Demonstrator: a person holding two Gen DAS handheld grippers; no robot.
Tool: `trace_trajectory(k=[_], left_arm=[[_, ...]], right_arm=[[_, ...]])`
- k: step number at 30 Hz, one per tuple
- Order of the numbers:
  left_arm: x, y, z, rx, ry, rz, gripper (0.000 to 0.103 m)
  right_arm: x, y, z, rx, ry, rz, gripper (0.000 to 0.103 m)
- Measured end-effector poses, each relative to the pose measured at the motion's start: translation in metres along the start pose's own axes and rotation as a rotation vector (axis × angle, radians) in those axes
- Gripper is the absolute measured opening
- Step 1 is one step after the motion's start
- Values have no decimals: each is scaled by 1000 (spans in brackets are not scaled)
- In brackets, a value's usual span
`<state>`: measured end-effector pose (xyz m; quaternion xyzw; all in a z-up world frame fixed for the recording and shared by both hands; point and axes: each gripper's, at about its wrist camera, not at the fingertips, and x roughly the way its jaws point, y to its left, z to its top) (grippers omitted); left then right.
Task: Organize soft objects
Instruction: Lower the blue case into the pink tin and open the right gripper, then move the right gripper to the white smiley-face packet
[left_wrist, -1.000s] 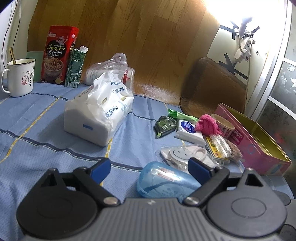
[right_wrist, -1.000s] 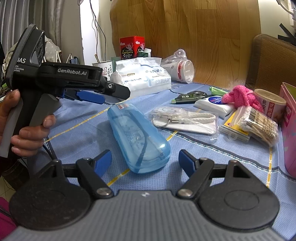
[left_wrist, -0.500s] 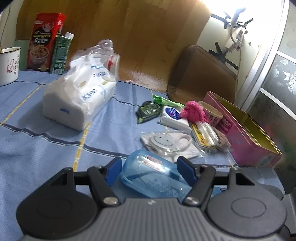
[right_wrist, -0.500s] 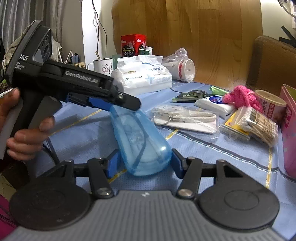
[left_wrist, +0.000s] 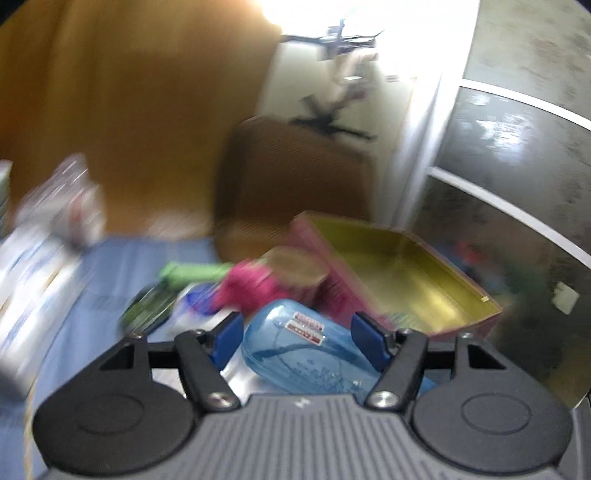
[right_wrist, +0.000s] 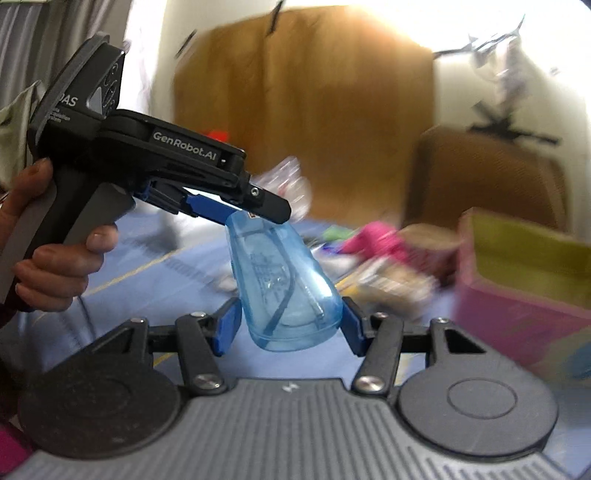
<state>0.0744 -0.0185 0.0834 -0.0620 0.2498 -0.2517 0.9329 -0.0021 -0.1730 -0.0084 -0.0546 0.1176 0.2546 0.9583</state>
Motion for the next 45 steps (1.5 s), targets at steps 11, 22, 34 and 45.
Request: trace_trajectory(k=[11,22,34,45], left_arm=[[130,-111,61,146,11,-128,65],[190,-132,55,131,94,-99,75],[35,4,17,14,-29,101,76],[-42,130,-73,-252,30,326,76]], right_arm=[[-9,-112,8,54,-61,-317,60],[3,-162,-9,48,1,-473,61],[-19,-133,-8,267,-139,-300,61],[58,-36,12,177,48,18,61]])
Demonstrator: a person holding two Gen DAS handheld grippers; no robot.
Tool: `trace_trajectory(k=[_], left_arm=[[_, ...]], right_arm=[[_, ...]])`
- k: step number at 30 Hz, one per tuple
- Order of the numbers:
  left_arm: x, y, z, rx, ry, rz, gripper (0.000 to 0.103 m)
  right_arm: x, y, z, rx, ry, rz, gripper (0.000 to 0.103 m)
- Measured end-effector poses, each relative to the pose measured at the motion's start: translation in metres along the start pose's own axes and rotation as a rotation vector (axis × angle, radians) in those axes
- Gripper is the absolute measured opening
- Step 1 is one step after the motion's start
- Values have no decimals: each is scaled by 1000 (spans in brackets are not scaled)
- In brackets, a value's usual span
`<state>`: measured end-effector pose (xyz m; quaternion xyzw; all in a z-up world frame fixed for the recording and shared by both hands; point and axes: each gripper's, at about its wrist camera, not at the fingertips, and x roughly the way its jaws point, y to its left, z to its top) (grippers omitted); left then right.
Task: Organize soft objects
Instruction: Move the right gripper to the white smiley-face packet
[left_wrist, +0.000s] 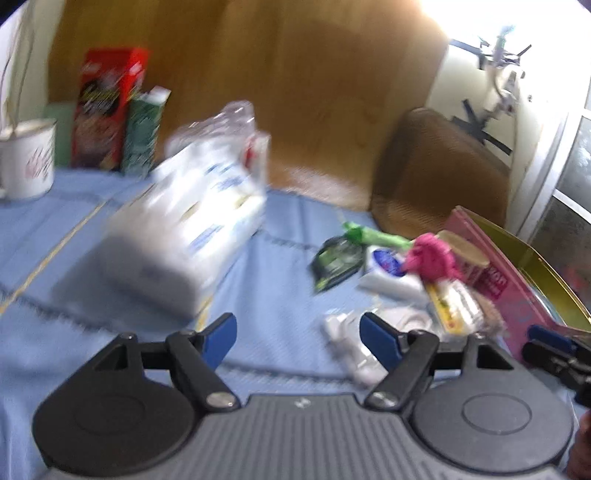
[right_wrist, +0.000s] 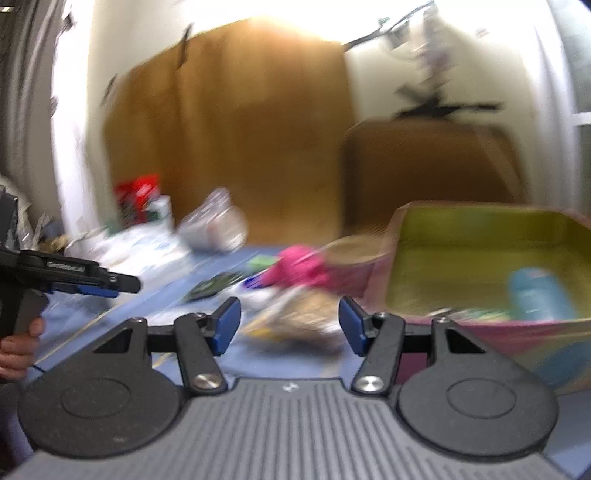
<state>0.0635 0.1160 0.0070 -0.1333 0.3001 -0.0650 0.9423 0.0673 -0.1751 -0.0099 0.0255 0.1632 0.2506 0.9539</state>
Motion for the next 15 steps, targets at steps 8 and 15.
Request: trace_trajectory(k=[8,15], left_arm=[[6,15,-2,-59,-1,-109,76],[14,-4,-3,-35,18,-180,74]], right_arm=[[61,29,-3,-54,203,54,68],[71,35,-6,-64,233,66,64]])
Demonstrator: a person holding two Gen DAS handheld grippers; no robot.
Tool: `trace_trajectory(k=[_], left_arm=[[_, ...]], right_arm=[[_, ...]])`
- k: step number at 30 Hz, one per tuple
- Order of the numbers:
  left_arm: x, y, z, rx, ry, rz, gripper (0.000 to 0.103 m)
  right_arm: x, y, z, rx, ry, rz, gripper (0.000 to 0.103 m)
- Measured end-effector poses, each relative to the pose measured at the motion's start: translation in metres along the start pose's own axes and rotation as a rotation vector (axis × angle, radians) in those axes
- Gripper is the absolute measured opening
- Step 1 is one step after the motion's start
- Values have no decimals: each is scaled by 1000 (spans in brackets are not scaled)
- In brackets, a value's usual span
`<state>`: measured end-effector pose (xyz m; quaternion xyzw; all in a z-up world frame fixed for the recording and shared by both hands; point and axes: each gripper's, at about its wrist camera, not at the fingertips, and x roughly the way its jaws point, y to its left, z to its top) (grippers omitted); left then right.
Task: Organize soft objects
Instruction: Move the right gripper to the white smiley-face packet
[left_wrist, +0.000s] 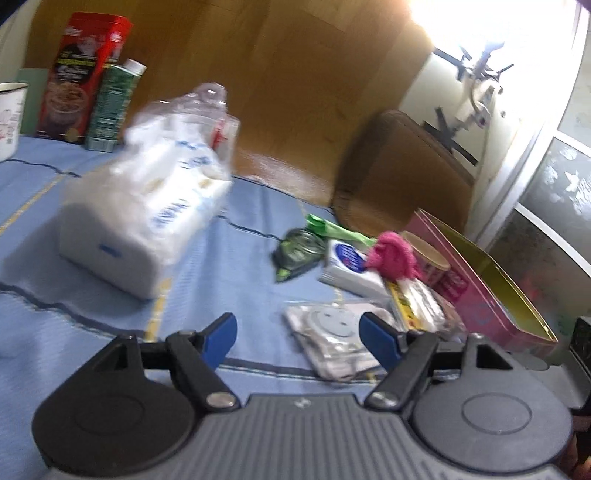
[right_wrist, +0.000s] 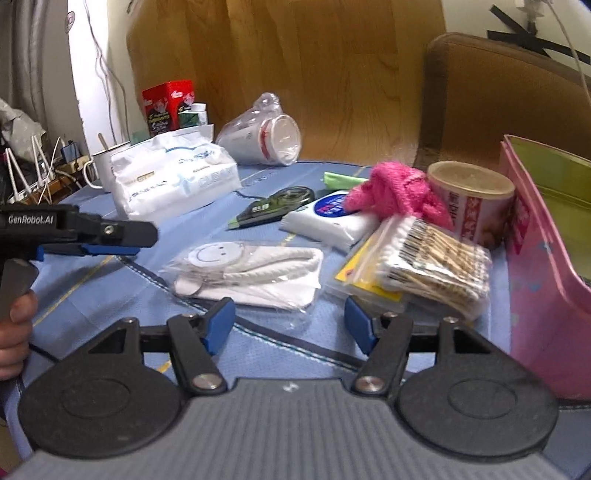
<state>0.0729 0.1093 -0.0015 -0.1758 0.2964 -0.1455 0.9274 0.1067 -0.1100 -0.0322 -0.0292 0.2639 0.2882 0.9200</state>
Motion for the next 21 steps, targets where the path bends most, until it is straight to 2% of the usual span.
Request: trace_trajectory(k=[2,4,5,7,11,12,14,17,21], left_arm=[[7,-5,-1,18,20,1,73],[5,-4,-1,9,-8,41,77],[4,0,0,-16,-9,30,76],[0,13,1,-86,-1,-3,76],[-18,22,-2,-130,-21,30,76],[-24,23,-3,-139,-25,27,76],[-33,22,-4,-154,-24,15,76],[-39,16,-8,-167,7,-21,76],[-32,5,-15,-170,69,-71,76]], right_arm=[[-5,9,-2,-17,7,39,44],[-11,22,-5,-11,20,182,40],[-14,31,-8,-20,26,258,40],[-23,47,-12,-95,23,327,40],[-36,43,-7,-136,-42,252,42],[-36,37,-4,-123,-54,222,47],[-33,25,1,-76,-65,181,66],[-29,16,2,-23,-52,199,71],[-17,16,-1,3,-7,215,71]])
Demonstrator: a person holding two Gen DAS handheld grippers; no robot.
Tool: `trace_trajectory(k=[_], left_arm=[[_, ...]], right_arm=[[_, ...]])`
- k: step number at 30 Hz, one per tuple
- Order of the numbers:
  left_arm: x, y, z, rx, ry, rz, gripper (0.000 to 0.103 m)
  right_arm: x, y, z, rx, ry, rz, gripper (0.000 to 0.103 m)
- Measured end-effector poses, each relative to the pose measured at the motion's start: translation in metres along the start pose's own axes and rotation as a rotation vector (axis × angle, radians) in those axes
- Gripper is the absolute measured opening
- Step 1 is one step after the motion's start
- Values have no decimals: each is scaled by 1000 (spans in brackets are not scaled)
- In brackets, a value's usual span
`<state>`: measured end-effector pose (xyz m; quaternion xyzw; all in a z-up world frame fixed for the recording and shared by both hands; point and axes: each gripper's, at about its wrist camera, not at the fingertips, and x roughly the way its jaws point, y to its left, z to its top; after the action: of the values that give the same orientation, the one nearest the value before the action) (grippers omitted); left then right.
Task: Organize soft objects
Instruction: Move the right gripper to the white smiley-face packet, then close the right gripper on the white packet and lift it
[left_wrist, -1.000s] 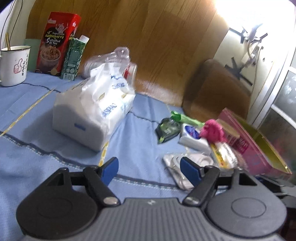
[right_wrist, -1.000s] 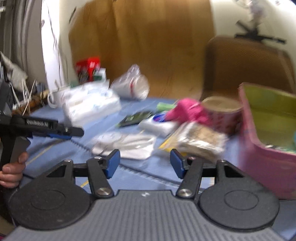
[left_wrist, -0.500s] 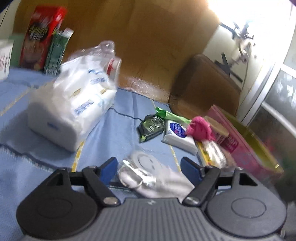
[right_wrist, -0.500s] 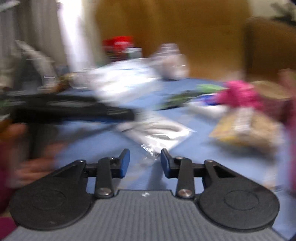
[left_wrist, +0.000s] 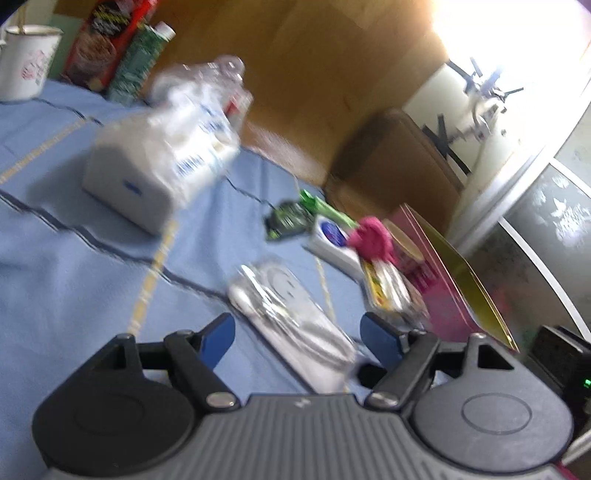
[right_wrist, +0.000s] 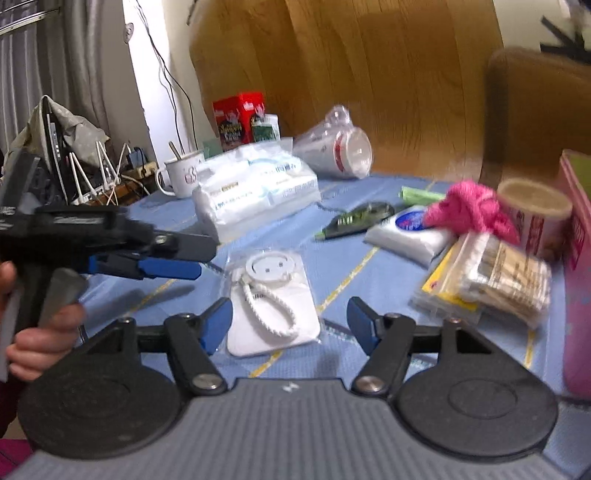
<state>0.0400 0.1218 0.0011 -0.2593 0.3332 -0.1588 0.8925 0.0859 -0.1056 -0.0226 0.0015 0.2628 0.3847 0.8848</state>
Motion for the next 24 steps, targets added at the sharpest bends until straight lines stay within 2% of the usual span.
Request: trace_trajectory(k=[3,6,11,12,14,15,16,18,20,24], left_arm=[[13,-4,-5,-6,35,-6,76],[14,-11,-7,29,17,30,76],[9,-2,-4,-11,16,22,75],[9,-1,-3,-12,18,22,75],[11,-3,-3,2,21,27,75],[13,-6,-4,20,20,28,75],[15,-9,-6,33,22,23,70],[15,-15,-10,51,-3,60,69],[12,-20,-11,80,-23,86,68],[-3,-26,-7,86,-69,20,61]], right_arm=[[9,4,-7,-3,45,2,69],[10,23,-11,-71,60,30,61],[4,49,-21,-165,50,31,62],[3,49,-21,-170,46,19,63],[3,46,-19,-160,47,2,75],[5,44,-18,-158,55,-8,78],[13,44,-16,-161,77,-16,79],[22,50,-15,-224,78,-31,76],[25,53,-14,-238,65,-46,64],[17,52,-18,-221,23,-69,56]])
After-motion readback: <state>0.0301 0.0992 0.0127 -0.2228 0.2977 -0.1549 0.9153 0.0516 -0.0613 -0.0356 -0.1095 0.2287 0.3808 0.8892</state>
